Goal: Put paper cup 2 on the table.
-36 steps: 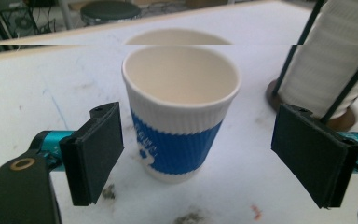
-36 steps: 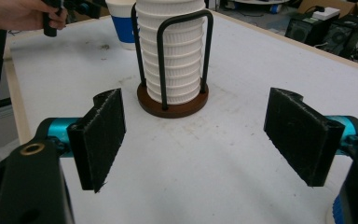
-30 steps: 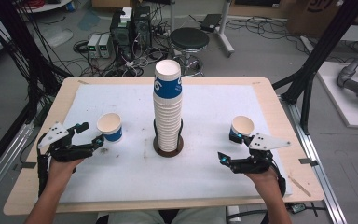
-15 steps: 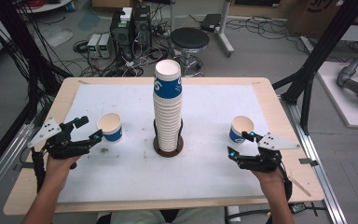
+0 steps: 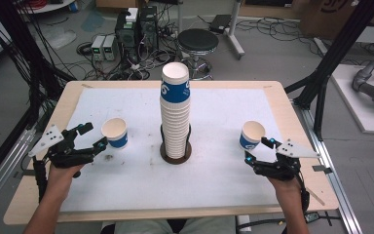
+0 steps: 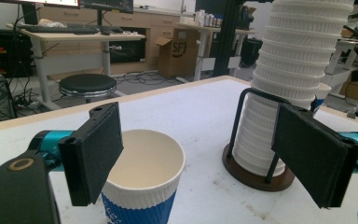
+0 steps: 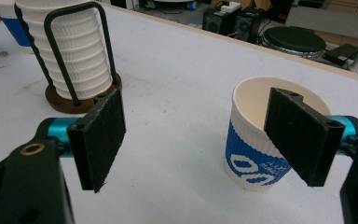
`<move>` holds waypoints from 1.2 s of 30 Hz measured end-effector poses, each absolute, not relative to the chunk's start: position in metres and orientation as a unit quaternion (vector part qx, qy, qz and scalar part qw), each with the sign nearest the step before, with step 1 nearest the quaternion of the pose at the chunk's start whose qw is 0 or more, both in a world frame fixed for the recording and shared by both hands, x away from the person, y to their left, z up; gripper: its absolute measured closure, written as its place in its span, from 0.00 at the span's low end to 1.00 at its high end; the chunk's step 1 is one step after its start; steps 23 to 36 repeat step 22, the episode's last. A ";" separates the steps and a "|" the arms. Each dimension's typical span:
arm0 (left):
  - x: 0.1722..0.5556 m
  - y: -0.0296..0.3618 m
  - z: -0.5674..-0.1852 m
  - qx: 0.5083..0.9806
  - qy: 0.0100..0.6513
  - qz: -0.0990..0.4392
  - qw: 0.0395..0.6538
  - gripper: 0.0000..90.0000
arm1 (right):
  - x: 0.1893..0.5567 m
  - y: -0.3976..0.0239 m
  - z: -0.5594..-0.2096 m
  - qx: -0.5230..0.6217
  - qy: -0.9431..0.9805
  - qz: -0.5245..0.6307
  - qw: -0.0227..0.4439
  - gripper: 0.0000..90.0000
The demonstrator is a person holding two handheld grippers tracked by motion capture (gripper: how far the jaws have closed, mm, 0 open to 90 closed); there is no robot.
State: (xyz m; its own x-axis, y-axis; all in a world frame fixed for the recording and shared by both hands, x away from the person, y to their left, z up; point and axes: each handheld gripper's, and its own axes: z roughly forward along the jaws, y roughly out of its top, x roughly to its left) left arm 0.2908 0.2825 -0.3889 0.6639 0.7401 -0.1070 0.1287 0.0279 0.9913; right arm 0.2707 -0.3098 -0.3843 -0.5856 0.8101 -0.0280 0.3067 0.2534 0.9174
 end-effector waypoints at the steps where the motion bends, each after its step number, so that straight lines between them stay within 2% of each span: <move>1: 0.291 0.282 -0.389 0.655 0.332 0.240 0.635 0.18 | 0.271 -0.310 -0.384 0.372 0.748 0.484 0.261 0.24; 36: 0.292 0.282 -0.390 0.654 0.333 0.243 0.634 0.18 | 0.271 -0.311 -0.388 0.375 0.747 0.487 0.254 0.24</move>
